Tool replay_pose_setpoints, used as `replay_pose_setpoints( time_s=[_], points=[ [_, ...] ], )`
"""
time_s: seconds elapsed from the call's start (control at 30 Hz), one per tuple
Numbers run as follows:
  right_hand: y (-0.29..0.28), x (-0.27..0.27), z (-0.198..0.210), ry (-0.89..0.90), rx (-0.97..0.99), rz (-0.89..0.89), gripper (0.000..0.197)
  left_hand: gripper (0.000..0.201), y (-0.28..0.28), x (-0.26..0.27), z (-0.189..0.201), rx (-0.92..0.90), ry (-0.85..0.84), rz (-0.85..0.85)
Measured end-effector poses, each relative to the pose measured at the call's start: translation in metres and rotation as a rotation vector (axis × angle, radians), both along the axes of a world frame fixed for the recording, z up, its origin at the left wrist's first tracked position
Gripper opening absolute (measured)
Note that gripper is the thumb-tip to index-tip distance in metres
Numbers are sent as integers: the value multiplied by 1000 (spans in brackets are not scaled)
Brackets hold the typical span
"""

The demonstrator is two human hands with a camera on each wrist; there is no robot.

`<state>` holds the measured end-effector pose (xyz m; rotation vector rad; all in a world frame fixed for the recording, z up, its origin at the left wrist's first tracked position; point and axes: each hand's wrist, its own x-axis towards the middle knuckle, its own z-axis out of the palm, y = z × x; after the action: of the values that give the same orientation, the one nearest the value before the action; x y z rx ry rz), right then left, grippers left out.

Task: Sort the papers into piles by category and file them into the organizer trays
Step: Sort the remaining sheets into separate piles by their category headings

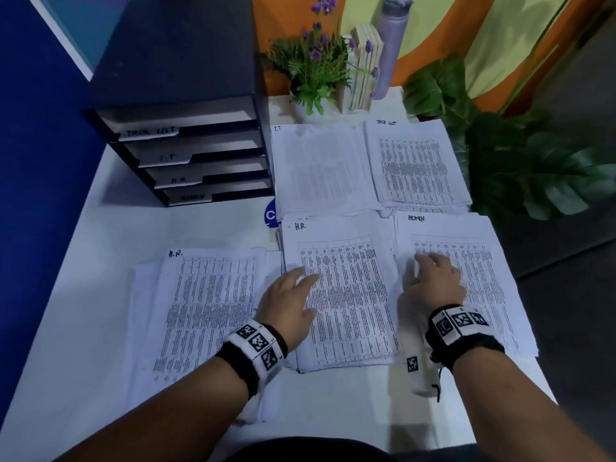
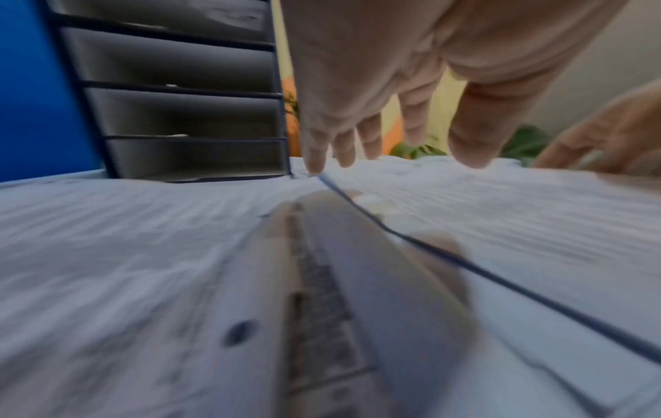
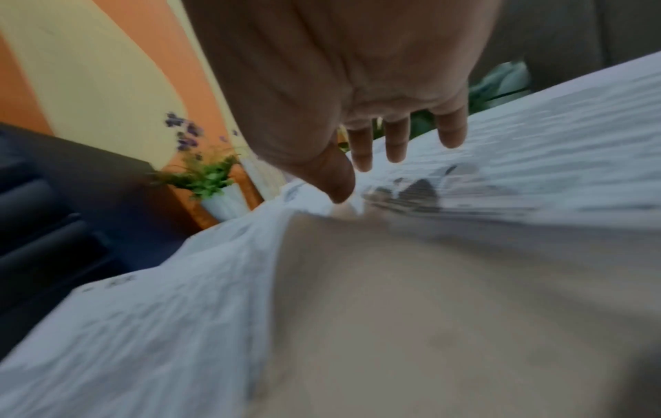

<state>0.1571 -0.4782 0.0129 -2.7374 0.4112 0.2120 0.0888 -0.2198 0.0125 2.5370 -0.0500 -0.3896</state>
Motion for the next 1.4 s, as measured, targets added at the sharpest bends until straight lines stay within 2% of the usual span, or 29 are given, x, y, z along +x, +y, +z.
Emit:
replay_pose_setpoints(
  time_s=[0.07,0.13,0.23,0.3,0.4,0.47,0.53,0.67,0.8,0.87,0.93,1.03,1.13,1.23,1.4],
  points=[
    [21,-2,4,-99,59,121,35,63,30,-7,1,-18,-43,219],
    [54,-9,9,-129,201,233,33,64,68,-16,0,23,-17,437],
    [116,-34,17,19,430,370,22,68,127,-36,-5,170,106,688],
    [154,-52,15,157,535,404,17,72,159,-52,-8,226,215,785],
    [191,-71,1,286,409,485,20,73,182,-72,-12,252,316,789],
    [209,-83,-6,345,358,490,18,63,191,-82,-15,232,311,768],
    [221,-92,-9,349,358,464,22,56,195,-90,-17,133,291,774],
    [235,-94,-10,316,352,431,22,60,208,-99,-23,-61,265,823],
    [240,-96,-12,327,345,427,35,24,215,-106,-21,-205,252,796],
    [243,-99,-11,333,332,454,39,23,213,-110,-18,-251,209,767],
    [245,-99,-9,311,344,454,42,31,211,-114,-17,-269,156,744],
    [243,-93,-5,235,412,333,39,36,210,-117,-13,-328,72,793],
    [234,-85,-1,206,569,146,30,39,211,-112,-10,-425,30,875],
    [221,-82,-3,184,657,40,24,18,215,-108,-18,-503,40,917],
    [201,-83,-1,185,806,-114,8,11,223,-109,-22,-492,15,988]
  ],
)
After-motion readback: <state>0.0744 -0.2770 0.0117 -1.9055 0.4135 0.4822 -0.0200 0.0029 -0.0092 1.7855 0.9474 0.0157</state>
